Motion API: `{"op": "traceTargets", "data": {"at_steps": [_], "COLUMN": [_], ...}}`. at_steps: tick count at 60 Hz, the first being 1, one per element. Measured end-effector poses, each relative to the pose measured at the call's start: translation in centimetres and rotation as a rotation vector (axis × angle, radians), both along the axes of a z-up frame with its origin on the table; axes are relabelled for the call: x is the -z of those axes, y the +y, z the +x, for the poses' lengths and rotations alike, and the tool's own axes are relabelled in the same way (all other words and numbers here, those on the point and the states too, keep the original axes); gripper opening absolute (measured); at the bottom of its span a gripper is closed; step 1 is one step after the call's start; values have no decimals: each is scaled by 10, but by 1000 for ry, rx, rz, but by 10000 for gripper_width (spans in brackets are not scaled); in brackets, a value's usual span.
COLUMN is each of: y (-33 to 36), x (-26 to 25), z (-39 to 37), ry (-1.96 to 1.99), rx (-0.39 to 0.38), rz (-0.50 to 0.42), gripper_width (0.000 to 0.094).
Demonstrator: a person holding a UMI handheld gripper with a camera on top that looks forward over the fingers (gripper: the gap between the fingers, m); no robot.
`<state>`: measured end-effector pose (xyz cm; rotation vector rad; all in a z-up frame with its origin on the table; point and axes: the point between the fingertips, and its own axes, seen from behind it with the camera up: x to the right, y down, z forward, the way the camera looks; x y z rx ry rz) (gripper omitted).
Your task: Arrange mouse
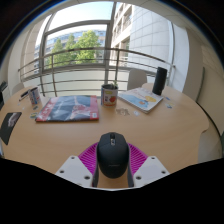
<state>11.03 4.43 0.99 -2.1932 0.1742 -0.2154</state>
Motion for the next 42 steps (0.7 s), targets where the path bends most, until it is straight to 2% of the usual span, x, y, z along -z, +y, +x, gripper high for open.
{"op": "traceTargets", "data": {"at_steps": [6, 14, 20, 28, 36, 41, 42], "y": [-1, 5, 14, 30, 63, 84, 81], "x": [-63, -184, -278, -339, -312, -251, -223], "z": [-7, -48, -119, -254, -399, -483, -505], "ry": [7, -6, -4, 44, 79, 115, 117], "rx": [60, 100, 81, -20, -160, -237, -252], "rz": [94, 265, 407, 500, 458, 362, 349], "gripper_width": [393, 394, 391, 391, 391, 390, 391]}}
